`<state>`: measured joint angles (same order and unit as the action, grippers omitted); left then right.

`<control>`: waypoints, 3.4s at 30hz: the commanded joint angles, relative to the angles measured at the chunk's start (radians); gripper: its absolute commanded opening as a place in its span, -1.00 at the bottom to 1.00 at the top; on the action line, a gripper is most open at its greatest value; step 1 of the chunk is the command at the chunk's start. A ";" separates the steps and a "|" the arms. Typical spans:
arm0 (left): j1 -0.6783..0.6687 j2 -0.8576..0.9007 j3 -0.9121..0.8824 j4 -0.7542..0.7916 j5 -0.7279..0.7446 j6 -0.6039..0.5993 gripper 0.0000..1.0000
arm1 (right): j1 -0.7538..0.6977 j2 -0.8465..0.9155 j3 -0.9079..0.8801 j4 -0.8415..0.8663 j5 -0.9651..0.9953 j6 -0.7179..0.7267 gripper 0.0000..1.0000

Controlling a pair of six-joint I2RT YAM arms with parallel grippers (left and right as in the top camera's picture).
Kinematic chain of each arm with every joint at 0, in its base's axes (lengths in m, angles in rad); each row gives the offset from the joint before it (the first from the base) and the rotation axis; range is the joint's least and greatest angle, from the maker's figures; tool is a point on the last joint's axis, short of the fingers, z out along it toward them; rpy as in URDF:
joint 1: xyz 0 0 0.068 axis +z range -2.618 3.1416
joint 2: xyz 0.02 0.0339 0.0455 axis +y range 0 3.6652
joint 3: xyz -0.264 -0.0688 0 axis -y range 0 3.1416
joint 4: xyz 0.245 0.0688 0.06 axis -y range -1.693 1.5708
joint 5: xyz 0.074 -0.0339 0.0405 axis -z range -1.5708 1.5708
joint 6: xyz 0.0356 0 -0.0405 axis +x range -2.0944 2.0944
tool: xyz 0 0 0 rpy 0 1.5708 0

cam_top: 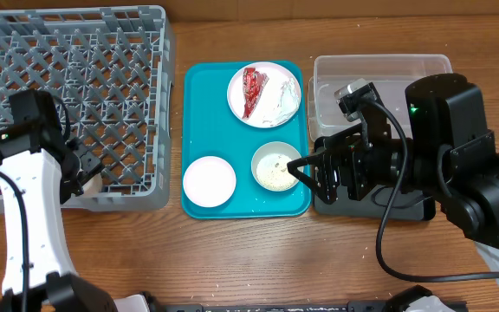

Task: Sort waste into correct bins and load items into the dishwasher
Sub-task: 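Place the white cup into the dish rack with the left gripper, then grasp the tissue from the white plate and drop it in the clear bin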

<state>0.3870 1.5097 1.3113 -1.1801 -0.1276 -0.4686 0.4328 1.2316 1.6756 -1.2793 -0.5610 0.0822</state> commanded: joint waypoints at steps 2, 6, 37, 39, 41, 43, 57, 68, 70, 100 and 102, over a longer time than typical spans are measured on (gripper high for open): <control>0.043 0.042 -0.015 0.045 0.036 -0.003 0.05 | 0.003 -0.007 0.011 -0.003 0.006 0.003 0.93; 0.045 0.070 -0.015 0.085 0.036 -0.003 0.18 | 0.003 -0.007 0.011 -0.010 0.006 0.003 0.93; 0.018 0.064 0.402 -0.270 0.269 0.204 0.72 | 0.003 0.048 0.008 -0.016 0.205 0.093 0.91; 0.000 0.039 0.429 -0.291 0.330 0.264 0.68 | 0.003 0.084 0.002 -0.017 0.300 0.153 0.86; -0.018 0.002 0.435 -0.302 0.339 0.278 0.68 | 0.003 0.122 -0.003 -0.014 0.322 0.162 0.81; -0.030 -0.051 0.435 -0.318 0.338 0.278 0.69 | 0.003 0.180 -0.003 0.000 0.321 0.162 0.70; -0.034 -0.343 0.435 -0.480 0.415 0.261 0.94 | 0.006 0.632 -0.003 0.399 0.409 0.167 0.32; -0.051 -0.350 0.426 -0.509 0.600 0.548 0.90 | 0.005 0.914 -0.003 0.657 0.624 0.119 0.48; -0.059 -0.348 0.426 -0.509 0.587 0.548 1.00 | 0.005 0.941 -0.003 0.679 0.624 0.119 0.49; -0.060 -0.338 0.426 -0.509 0.588 0.547 0.99 | -0.079 0.693 0.150 0.403 0.911 0.127 -0.92; -0.060 -0.338 0.426 -0.509 0.588 0.547 1.00 | -0.127 0.695 0.146 0.406 0.912 0.128 -0.92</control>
<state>0.3332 1.1698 1.7332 -1.6878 0.4419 0.0593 0.3790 1.9072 1.8286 -0.8764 0.2134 0.2085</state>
